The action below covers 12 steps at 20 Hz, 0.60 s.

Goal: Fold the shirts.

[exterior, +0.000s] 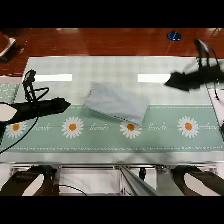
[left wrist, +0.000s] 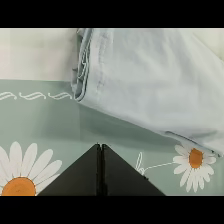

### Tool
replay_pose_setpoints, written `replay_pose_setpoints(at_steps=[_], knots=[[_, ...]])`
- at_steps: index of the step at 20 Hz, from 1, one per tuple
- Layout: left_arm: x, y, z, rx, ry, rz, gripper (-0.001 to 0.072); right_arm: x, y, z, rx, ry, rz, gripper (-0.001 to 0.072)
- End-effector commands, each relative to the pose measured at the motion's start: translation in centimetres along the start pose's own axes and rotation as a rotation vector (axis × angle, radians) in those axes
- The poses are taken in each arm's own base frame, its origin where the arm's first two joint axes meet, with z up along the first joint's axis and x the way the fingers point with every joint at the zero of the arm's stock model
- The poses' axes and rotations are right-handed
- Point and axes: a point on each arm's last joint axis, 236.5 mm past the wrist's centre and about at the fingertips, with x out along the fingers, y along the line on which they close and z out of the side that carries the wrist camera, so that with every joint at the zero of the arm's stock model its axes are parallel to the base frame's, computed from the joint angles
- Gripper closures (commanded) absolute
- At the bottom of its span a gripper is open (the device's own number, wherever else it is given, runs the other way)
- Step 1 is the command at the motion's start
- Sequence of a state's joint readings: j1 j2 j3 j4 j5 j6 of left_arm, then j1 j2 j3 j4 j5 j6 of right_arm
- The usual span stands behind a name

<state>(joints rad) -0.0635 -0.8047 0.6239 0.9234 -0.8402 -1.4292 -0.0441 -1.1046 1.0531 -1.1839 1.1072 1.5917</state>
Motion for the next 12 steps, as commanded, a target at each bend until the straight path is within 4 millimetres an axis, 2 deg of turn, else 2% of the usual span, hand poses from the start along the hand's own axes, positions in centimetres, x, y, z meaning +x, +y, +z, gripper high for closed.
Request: replay_pose_setpoints(at_steps=[1,3,5,9,12], knots=[[0.3,0.2,0.1,-0.006,0.0,0.004,0.069,3.1,-4.5,-6.3,0.281,-0.1,-0.004,0.0302],[0.6,0.2,-0.1,-0.006,0.011,0.005,0.069,6.3,-3.8,-9.1,0.396,-0.054,0.058,0.0302],[0.9,0.2,-0.4,-0.004,0.024,0.004,0.069,8.7,-2.9,-10.3,0.418,0.007,0.091,0.0302],[1.5,-0.1,-1.1,0.005,0.052,-0.001,0.069,12.5,0.2,-11.8,0.42,0.162,0.199,0.0302],[1.9,-0.2,-1.3,0.008,0.061,-0.002,0.069,14.7,2.8,-11.3,0.399,0.213,0.267,0.0302]])
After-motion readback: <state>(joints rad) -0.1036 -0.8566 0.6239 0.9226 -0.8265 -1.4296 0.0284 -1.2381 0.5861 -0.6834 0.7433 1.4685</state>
